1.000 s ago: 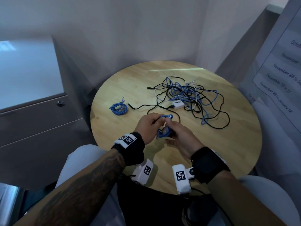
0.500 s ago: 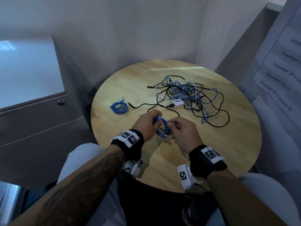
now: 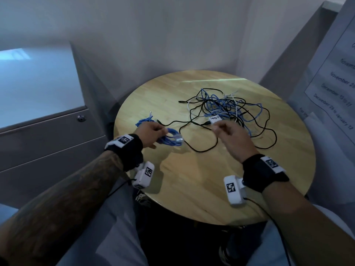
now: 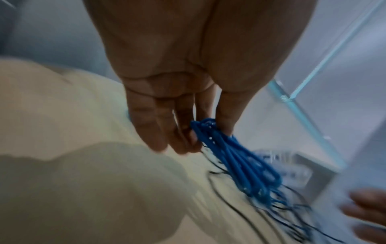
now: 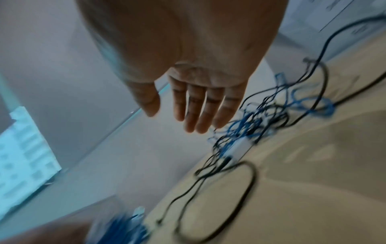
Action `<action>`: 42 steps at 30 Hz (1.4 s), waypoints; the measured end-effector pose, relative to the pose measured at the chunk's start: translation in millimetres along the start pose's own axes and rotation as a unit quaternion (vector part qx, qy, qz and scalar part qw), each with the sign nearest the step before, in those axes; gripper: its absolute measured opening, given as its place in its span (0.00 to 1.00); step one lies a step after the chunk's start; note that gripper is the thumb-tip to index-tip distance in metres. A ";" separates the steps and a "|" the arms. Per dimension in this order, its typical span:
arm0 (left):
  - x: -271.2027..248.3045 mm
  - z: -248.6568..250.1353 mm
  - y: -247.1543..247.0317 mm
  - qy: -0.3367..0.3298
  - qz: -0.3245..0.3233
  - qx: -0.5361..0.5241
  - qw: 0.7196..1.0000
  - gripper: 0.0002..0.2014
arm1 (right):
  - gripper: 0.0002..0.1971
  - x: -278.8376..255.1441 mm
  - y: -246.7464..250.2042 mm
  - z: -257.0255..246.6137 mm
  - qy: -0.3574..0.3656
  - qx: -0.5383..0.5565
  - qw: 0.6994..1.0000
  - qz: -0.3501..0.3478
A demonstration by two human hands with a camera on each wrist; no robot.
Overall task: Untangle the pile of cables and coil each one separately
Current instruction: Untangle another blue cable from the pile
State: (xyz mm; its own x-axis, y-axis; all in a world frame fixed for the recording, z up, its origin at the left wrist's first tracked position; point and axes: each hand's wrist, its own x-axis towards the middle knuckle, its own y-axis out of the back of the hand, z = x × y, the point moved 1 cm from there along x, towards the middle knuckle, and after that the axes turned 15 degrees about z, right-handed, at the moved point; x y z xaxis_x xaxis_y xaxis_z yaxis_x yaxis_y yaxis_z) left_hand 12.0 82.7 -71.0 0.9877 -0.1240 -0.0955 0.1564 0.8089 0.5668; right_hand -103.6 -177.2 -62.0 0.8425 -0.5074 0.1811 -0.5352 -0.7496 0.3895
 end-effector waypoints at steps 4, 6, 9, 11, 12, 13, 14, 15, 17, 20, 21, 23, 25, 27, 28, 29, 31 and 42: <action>16.2 -33.7 26.0 0.046 0.043 0.118 0.991 0.16 | 0.13 40.7 32.8 29.9 -0.002 -0.160 0.981 0.111; 20.3 -48.5 29.2 0.083 0.055 0.132 0.986 0.16 | 0.17 53.6 47.3 46.7 -0.036 -0.249 0.960 0.119; 23.6 -55.6 29.3 0.111 0.083 0.129 0.982 0.18 | 0.19 60.4 58.5 63.8 -0.121 -0.347 0.929 0.044; 21.6 -48.4 27.6 0.107 0.081 0.144 0.981 0.19 | 0.20 61.5 59.7 66.7 -0.138 -0.371 0.918 0.020; 20.1 -43.1 27.5 0.096 0.067 0.170 0.979 0.20 | 0.19 63.1 59.1 66.5 -0.139 -0.377 0.916 0.018; 18.6 -36.8 27.4 0.080 0.055 0.206 0.974 0.20 | 0.18 65.6 57.9 66.4 -0.138 -0.388 0.911 0.012; 16.5 -29.9 27.6 0.060 0.055 0.238 0.968 0.19 | 0.17 67.4 56.9 66.9 -0.139 -0.403 0.904 -0.001; 13.7 -21.8 27.7 0.037 0.069 0.257 0.963 0.18 | 0.19 68.8 56.3 68.4 -0.143 -0.416 0.898 -0.015; 7.8 -1.3 22.2 -0.023 0.117 0.253 0.960 0.14 | 0.21 70.4 57.8 72.9 -0.150 -0.409 0.900 -0.023; -2.7 40.0 0.7 -0.124 0.137 0.191 0.964 0.10 | 0.16 75.9 68.9 74.4 -0.138 -0.354 0.925 0.025; -4.0 55.7 -8.7 -0.153 0.135 0.164 0.965 0.09 | 0.12 78.4 74.4 72.1 -0.128 -0.331 0.933 0.056; -3.2 89.7 -28.5 -0.199 0.133 0.103 0.966 0.07 | 0.08 82.2 86.5 64.9 -0.077 -0.326 0.933 0.133; 3.8 121.7 -52.6 -0.243 0.125 0.049 0.961 0.05 | 0.07 82.7 98.3 54.9 0.020 -0.346 0.911 0.222; 12.4 148.8 -80.7 -0.277 0.105 0.007 0.955 0.05 | 0.08 81.3 105.7 40.8 0.156 -0.294 0.895 0.296; 16.1 160.5 -95.8 -0.289 0.086 -0.012 0.954 0.08 | 0.07 79.3 107.7 31.2 0.209 -0.241 0.896 0.310; 17.9 171.6 -110.0 -0.300 0.061 -0.024 0.952 0.11 | 0.06 77.4 108.0 22.8 0.236 -0.176 0.904 0.311; 20.0 189.3 -136.3 -0.324 0.009 -0.020 0.946 0.17 | 0.03 72.9 105.6 10.4 0.206 -0.047 0.934 0.287; 58.7 195.3 -154.4 -0.208 -0.016 -0.078 0.975 0.09 | 0.04 80.4 122.1 13.7 0.094 0.032 0.950 0.295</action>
State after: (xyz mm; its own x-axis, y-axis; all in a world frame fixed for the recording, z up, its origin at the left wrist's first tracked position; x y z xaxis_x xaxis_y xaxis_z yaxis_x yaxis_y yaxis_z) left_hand 47.2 -161.7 -4.2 0.9046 -0.3464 0.2485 0.2158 0.8748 0.4338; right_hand -102.0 -315.3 -12.2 0.3878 -0.7669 0.5113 -0.9154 -0.3855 0.1160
